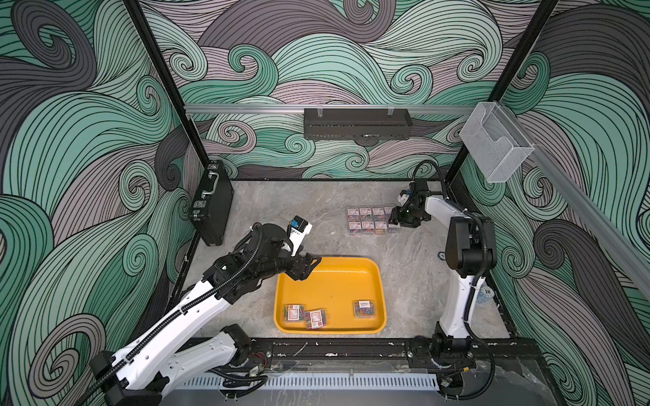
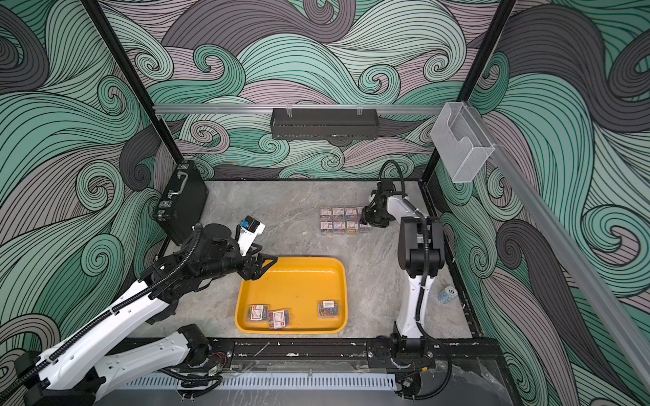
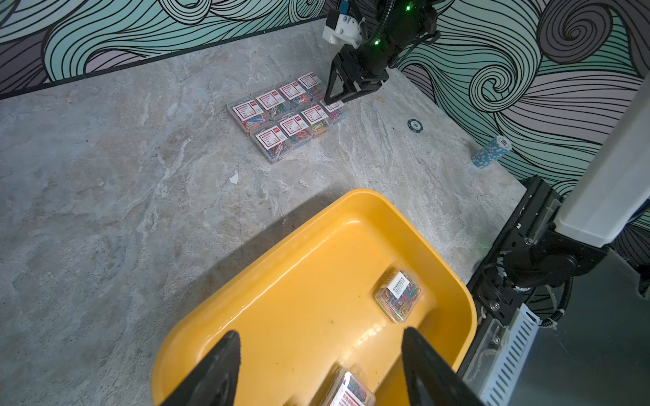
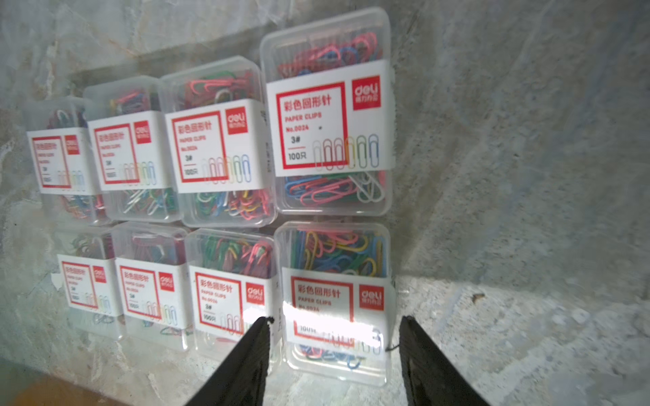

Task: Take the paper clips out of the storage box
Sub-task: Place the boxed paper clips at the center of the board.

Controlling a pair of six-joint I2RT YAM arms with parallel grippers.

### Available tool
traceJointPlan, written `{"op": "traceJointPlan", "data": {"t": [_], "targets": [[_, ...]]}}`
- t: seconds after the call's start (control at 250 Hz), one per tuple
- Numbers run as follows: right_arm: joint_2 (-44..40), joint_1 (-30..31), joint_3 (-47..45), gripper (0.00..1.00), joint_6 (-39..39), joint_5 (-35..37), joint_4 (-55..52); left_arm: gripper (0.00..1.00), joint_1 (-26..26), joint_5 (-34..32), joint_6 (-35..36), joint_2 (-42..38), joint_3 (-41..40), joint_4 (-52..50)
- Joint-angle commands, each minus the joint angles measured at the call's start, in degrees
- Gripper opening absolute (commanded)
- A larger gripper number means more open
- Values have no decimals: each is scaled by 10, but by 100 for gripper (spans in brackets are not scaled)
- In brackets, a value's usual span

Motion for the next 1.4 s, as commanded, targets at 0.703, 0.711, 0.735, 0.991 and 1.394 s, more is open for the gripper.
{"op": "traceJointPlan", "data": {"t": [0.703,0.711,0.735,0.991,1.394], "targets": [[-250,92,-198,61,44,66,44,71,-59,23,-100,128,-23,34],[-252,93,-200,61,46,66,46,70,-61,23,-100,131,-24,34],[-258,96,-207,61,51,66,50,70,-68,22,-102,139,-24,35],[-306,108,-275,61,92,66,84,70,-153,-22,-113,238,-6,23],[-325,105,-311,63,95,87,81,69,-275,-69,-33,436,126,-41]]}}
